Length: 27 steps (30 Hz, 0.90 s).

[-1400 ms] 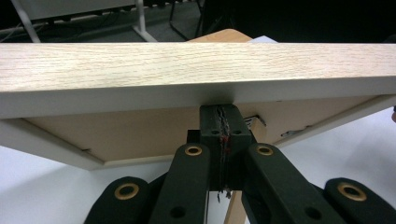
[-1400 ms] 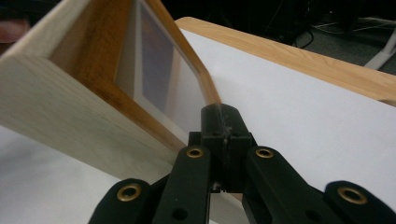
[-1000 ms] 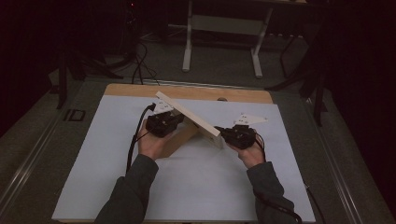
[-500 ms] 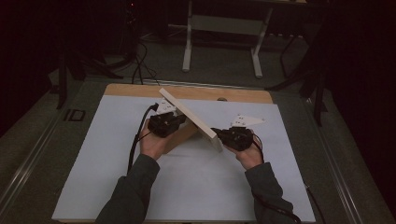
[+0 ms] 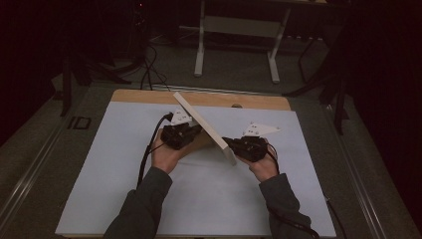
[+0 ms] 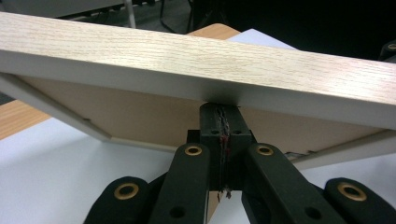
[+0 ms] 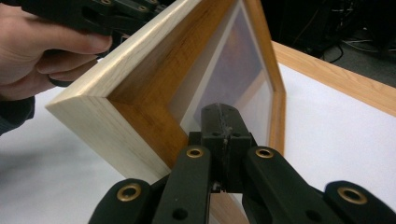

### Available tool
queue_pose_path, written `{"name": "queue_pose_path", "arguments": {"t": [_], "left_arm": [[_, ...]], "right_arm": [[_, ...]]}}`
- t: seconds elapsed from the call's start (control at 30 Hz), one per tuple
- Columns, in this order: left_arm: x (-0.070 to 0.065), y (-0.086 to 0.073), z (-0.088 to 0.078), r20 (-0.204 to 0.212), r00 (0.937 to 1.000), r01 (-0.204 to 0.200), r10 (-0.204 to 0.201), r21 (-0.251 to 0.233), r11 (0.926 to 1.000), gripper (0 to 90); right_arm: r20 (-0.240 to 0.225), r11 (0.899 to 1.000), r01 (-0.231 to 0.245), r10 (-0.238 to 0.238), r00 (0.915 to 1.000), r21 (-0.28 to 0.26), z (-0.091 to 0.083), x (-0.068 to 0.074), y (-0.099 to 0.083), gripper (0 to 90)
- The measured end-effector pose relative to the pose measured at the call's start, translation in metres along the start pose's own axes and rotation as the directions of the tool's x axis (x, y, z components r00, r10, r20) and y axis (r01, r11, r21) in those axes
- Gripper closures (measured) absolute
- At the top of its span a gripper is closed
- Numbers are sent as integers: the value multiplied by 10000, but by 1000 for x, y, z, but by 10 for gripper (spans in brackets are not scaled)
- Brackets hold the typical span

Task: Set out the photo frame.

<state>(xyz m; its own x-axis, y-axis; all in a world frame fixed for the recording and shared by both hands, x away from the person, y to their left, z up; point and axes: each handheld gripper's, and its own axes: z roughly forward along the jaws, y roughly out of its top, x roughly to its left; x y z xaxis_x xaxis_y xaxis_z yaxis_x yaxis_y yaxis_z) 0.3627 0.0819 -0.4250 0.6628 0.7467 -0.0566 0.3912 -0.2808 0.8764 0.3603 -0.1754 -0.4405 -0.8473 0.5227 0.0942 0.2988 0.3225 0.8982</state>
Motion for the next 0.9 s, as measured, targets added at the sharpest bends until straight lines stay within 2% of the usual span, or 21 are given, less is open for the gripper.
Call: {"name": "queue_pose_path", "arguments": {"t": [0.9], "left_arm": [[9, 3, 8, 74, 9995, 307, -307, 70, 9995, 900]], "right_arm": [[-290, 9990, 399, -393, 9988, 184, 12, 15, 2, 900]]}}
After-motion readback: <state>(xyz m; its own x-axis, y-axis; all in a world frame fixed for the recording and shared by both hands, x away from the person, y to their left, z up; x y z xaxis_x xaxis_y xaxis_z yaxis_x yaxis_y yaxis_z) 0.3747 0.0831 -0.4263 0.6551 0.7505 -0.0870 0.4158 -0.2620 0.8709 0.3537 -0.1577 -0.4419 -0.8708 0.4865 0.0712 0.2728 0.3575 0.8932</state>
